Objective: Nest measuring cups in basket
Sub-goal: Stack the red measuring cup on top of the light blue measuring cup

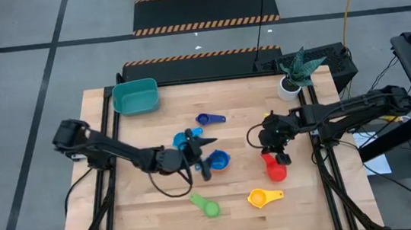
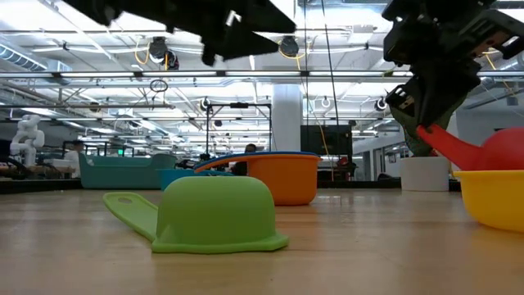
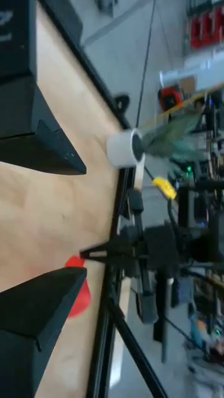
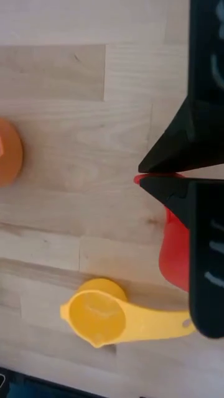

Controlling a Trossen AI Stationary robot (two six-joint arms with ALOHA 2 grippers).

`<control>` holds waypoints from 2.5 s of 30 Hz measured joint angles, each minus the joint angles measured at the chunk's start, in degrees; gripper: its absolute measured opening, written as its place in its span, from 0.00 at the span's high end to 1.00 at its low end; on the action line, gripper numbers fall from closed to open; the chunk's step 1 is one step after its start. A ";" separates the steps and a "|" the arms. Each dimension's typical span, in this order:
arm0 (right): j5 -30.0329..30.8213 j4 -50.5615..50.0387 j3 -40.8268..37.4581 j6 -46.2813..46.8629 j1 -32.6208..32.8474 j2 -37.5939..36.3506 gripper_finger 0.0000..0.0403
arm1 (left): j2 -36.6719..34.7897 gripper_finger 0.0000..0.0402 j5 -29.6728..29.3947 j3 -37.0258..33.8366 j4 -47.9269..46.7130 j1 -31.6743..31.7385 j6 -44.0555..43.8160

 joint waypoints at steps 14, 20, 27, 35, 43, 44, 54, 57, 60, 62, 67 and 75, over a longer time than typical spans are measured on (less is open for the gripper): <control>1.76 0.92 -0.01 1.02 0.77 -1.09 1.00 | 18.65 0.30 7.98 22.86 -15.69 1.63 -5.67; 2.99 1.39 0.00 1.43 0.76 -3.66 1.00 | 24.87 0.20 11.78 28.81 -17.19 2.30 -7.70; 2.91 1.56 -0.02 1.41 0.76 -5.96 1.00 | 29.15 0.11 11.15 30.55 -13.76 4.46 -10.95; 2.95 4.29 -0.02 1.17 0.80 -6.69 1.00 | 31.68 0.10 14.67 30.55 -6.86 4.74 -9.32; 2.91 9.62 -0.02 -0.31 0.80 -6.69 1.00 | 31.44 0.12 14.68 30.55 -3.93 5.51 -10.22; 2.84 10.42 -0.02 -0.38 0.80 -6.69 1.00 | 31.44 0.14 14.75 30.55 -4.03 5.68 -10.48; 4.58 14.65 -0.02 -1.84 1.62 -6.69 1.00 | 31.46 0.60 17.48 30.55 -3.69 6.44 -10.37; 5.99 14.64 -0.02 -1.86 2.67 -6.69 1.00 | 31.37 0.83 17.52 30.55 -4.24 6.42 -7.17; 5.87 15.00 0.00 -1.36 3.76 -6.98 1.00 | 29.35 0.96 17.73 30.49 -8.83 6.54 -4.91; 6.22 15.25 0.00 0.03 4.05 -7.74 1.00 | 27.29 0.97 17.54 30.49 -12.85 6.83 -3.27; 10.59 15.98 0.09 4.39 5.09 -10.35 0.98 | 20.36 0.98 16.34 30.49 -25.28 6.92 1.06; 21.45 18.49 -0.15 5.71 10.00 -13.48 0.83 | 11.84 0.98 10.73 29.87 -37.38 4.74 2.23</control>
